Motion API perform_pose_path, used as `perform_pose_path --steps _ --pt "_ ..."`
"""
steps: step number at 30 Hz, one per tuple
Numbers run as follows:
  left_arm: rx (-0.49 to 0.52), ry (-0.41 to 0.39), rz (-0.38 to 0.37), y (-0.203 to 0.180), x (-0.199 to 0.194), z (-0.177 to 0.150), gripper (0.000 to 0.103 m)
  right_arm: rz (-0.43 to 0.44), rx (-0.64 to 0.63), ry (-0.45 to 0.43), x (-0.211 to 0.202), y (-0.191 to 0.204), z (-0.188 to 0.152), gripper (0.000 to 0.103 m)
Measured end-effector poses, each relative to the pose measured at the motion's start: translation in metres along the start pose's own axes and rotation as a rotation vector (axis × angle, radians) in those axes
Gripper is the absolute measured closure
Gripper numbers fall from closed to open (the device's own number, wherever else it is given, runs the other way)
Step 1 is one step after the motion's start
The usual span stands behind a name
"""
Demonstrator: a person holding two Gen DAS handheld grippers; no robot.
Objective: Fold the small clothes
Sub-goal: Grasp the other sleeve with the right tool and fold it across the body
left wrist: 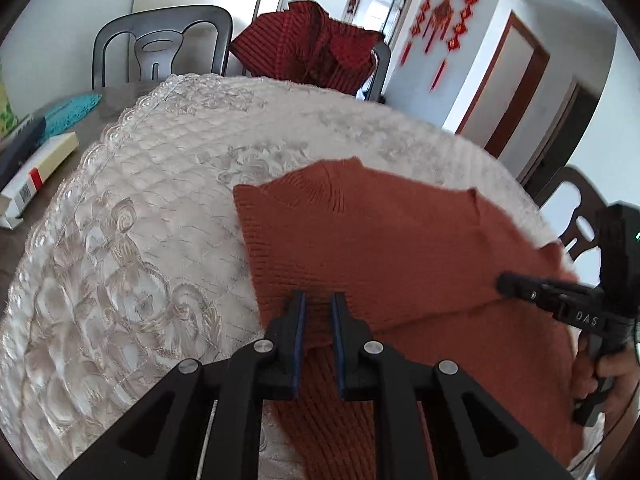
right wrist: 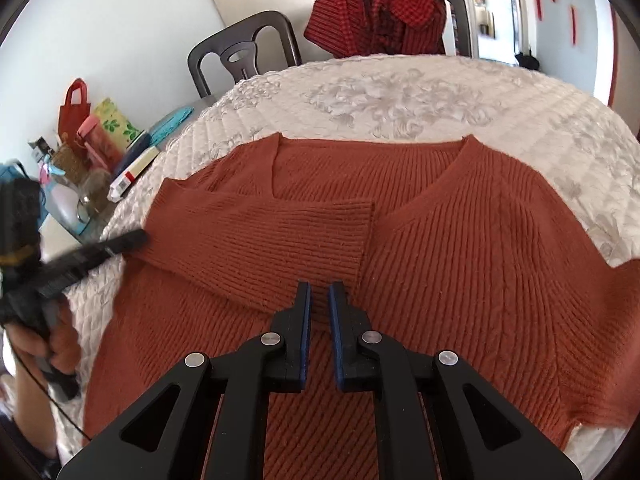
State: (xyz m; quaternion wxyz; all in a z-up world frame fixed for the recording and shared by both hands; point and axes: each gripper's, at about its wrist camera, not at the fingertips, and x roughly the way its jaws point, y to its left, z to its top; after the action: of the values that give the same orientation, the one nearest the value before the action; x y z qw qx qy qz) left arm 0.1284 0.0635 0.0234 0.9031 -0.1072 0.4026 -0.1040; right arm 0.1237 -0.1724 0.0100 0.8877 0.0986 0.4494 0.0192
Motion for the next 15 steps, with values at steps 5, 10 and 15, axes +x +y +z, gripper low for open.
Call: perform_pose_path --steps 5,10,15 --pt "-0.006 0.004 0.018 -0.004 -0.015 -0.004 0.080 -0.020 0.023 -0.016 -0.023 -0.009 -0.013 0.094" --pt "0.010 -0.037 -0.023 -0.030 -0.044 -0.018 0.049 -0.029 0.066 -0.069 -0.055 -0.021 -0.035 0.068" --pt "0.062 -0.038 -0.048 -0.058 -0.057 -0.036 0.048 -0.039 0.100 -0.098 -0.080 -0.031 -0.057 0.067"
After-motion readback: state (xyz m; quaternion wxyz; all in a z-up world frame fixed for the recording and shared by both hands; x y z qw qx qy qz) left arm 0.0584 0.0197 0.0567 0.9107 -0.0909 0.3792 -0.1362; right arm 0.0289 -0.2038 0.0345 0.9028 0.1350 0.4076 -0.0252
